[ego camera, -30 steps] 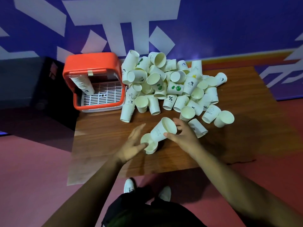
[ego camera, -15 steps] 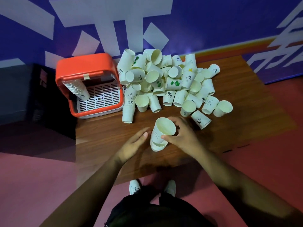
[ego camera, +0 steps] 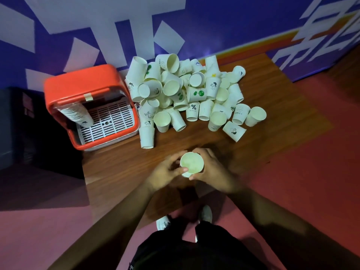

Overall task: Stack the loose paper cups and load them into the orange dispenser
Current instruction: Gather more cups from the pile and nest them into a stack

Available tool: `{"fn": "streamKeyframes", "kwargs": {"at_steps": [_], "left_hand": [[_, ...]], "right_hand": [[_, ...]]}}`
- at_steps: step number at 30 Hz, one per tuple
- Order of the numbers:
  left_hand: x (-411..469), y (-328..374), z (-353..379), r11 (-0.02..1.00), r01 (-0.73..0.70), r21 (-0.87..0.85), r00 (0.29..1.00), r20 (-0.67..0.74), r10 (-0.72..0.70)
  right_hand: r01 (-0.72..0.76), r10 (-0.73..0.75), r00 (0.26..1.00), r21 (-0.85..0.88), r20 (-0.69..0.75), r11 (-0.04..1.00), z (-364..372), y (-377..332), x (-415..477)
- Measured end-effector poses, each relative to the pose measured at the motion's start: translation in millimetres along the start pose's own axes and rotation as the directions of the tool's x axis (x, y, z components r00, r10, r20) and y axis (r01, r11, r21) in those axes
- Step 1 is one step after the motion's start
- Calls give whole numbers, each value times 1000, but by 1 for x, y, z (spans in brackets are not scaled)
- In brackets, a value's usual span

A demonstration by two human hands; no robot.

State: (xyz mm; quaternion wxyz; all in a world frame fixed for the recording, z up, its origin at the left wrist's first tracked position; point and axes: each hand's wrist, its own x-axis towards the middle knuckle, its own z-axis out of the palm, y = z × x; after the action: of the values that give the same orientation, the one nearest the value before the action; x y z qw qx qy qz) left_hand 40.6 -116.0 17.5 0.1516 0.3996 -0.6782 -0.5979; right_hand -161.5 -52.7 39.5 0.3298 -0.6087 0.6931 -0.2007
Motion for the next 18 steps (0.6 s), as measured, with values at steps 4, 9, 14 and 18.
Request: {"fn": "streamKeyframes", "kwargs": {"at_steps": [4, 9, 14, 18], "left_hand": [[3, -2, -1, 998, 2, 58, 1000, 10, -3], [17, 8, -13, 994, 81, 78, 994, -79, -75], [64, 46, -14, 990, 85, 115, 982, -175, -64], [120, 78, 11, 961, 86, 264, 984, -175, -39]], "right_hand": [[-33, 28, 997, 59, 72, 998, 3, 11, 1], [-42, 21, 976, 90, 217, 995, -21, 31, 4], [-223, 217, 975, 154, 53, 963, -77, 76, 24], [-314, 311, 937, 9, -156, 949, -117, 121, 52]]}}
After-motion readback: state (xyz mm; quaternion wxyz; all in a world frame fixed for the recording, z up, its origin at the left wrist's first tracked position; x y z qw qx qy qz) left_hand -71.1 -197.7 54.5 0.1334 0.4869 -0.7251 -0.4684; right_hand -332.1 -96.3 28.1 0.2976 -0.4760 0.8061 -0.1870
